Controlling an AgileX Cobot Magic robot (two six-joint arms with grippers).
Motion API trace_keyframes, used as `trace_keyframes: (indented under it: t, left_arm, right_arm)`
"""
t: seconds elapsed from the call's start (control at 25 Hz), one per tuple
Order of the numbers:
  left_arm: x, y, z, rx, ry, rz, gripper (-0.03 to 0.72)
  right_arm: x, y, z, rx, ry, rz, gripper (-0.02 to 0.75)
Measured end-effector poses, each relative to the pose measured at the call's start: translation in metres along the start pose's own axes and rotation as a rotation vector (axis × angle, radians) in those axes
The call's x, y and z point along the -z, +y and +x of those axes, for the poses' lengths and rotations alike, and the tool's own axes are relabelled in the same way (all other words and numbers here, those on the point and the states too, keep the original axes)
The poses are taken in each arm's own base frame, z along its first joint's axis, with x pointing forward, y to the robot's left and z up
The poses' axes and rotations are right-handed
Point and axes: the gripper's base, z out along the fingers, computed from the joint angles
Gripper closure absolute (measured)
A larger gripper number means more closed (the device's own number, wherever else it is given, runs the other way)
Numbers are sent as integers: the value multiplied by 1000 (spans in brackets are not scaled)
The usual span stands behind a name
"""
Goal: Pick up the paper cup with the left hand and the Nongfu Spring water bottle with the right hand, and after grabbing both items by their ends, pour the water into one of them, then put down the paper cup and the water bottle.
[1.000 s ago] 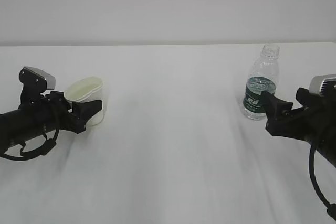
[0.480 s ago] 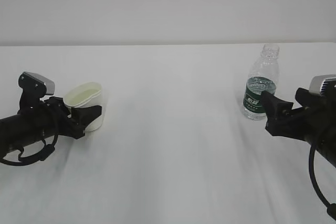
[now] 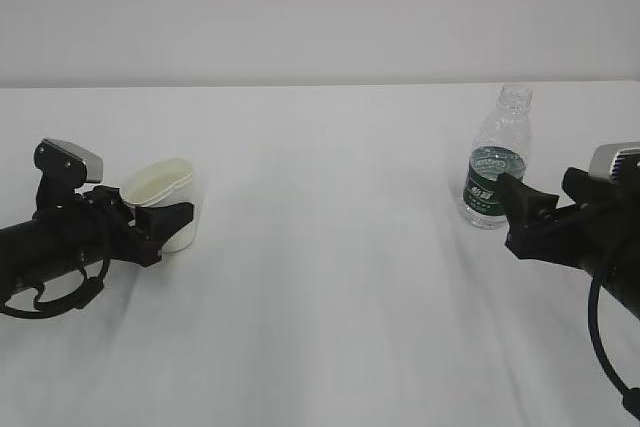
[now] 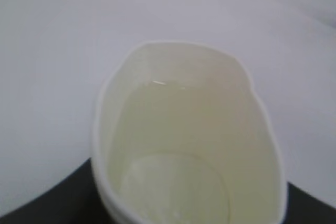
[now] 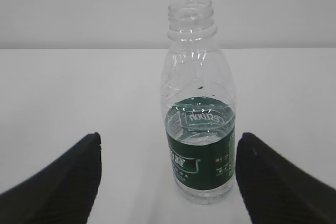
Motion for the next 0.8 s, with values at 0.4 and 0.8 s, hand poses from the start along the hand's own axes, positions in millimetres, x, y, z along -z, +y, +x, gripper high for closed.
trace_keyframes:
  t: [0.4, 0.8]
  left_arm:
    - [0, -1, 0, -7, 1, 12, 230]
    - [0, -1, 0, -7, 1, 12, 179]
  right_arm:
    - [0, 0, 0, -3, 0, 0, 143]
    - [0, 0, 0, -2, 0, 0, 143]
